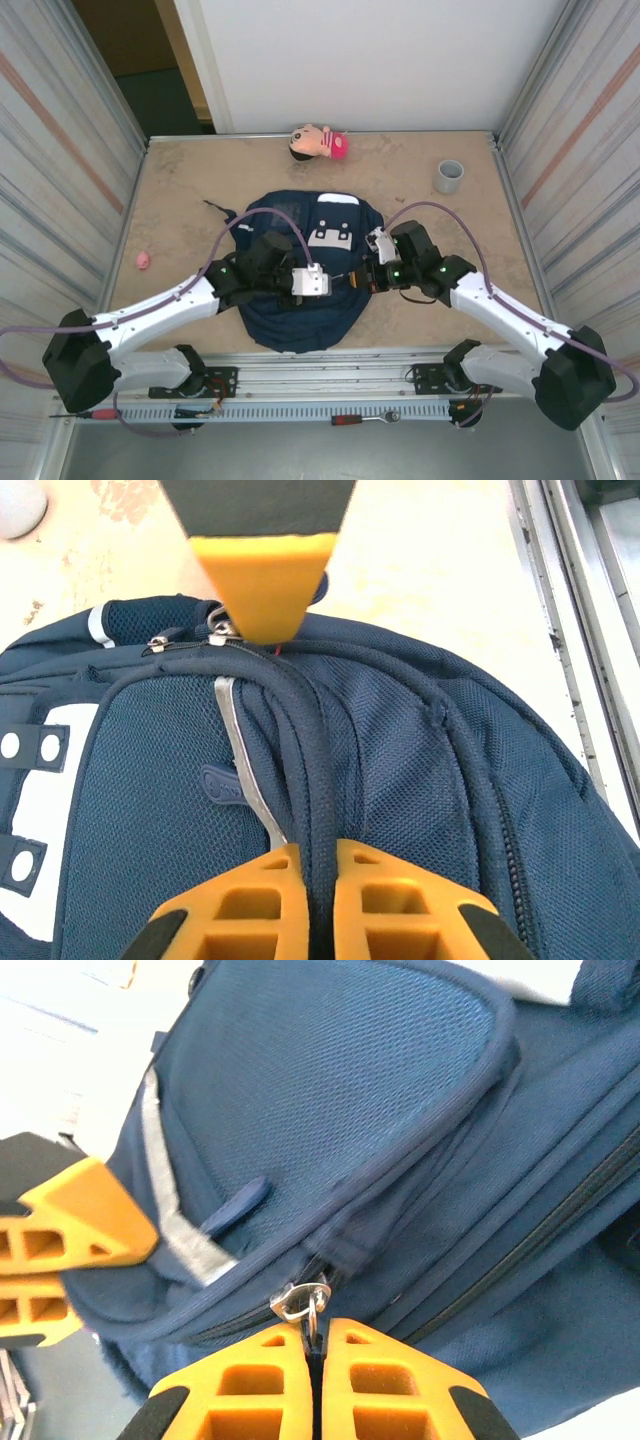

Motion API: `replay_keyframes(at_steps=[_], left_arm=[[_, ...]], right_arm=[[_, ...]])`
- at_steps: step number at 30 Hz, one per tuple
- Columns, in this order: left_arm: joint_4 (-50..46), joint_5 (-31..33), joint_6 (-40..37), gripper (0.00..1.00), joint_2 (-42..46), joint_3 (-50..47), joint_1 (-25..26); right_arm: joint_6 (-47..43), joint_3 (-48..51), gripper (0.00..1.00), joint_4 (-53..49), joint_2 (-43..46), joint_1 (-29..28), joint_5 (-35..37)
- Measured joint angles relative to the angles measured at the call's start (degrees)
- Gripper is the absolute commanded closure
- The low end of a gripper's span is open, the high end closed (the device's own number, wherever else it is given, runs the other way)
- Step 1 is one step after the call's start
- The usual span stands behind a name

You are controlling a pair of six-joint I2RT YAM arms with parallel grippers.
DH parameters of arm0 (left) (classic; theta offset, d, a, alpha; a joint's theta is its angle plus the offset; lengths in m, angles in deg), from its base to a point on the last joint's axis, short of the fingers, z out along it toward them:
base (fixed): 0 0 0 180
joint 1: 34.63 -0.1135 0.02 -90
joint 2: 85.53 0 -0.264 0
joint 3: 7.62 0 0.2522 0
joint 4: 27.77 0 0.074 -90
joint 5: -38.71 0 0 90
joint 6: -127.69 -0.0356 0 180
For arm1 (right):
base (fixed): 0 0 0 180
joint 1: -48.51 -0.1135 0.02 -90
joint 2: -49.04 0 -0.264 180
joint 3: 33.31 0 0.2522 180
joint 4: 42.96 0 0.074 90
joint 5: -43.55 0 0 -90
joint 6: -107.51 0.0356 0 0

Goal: Pack the student bag

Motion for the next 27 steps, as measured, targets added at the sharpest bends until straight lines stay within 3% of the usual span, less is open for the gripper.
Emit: replay_keyframes(at_steps=[10, 12, 13, 17, 19, 23, 27], left_arm=[[1.31, -0.22, -1.64, 0.93, 0.28, -1.05, -0.66], [1.92, 0.07, -1.57, 0.83, 0.61, -1.49, -0.63], [2.23, 0.20, -1.36, 0.72, 0.83, -1.55, -0.61], [-0.28, 0.48, 2.38, 0.47, 3.69, -2.36, -0.48], [-0.74, 1.20, 5.31, 0.40, 4.46, -2.36, -0.50], [-1.92, 3.08, 14.21, 0.33, 5.46, -1.92, -2.38], [-3.15, 4.26, 24.94, 0.31, 5.79, 0.50, -8.70]], right_arm=[[0.00, -4.68, 1.00, -3.13, -6.60, 3.58, -4.74], [-0.02, -4.87, 1.00, -3.39, -6.73, 3.87, -5.64], [-0.02, -4.87, 1.00, -3.37, -6.73, 3.96, -5.68], [0.35, -4.87, 0.62, -4.11, -6.32, 7.41, -1.46], [0.52, -4.90, 0.54, -4.70, -4.74, 9.05, 1.42], [0.50, -7.39, 0.51, -9.55, 0.87, 9.60, 6.23], [1.46, -11.96, 0.51, -11.43, 4.26, 9.07, 8.46]])
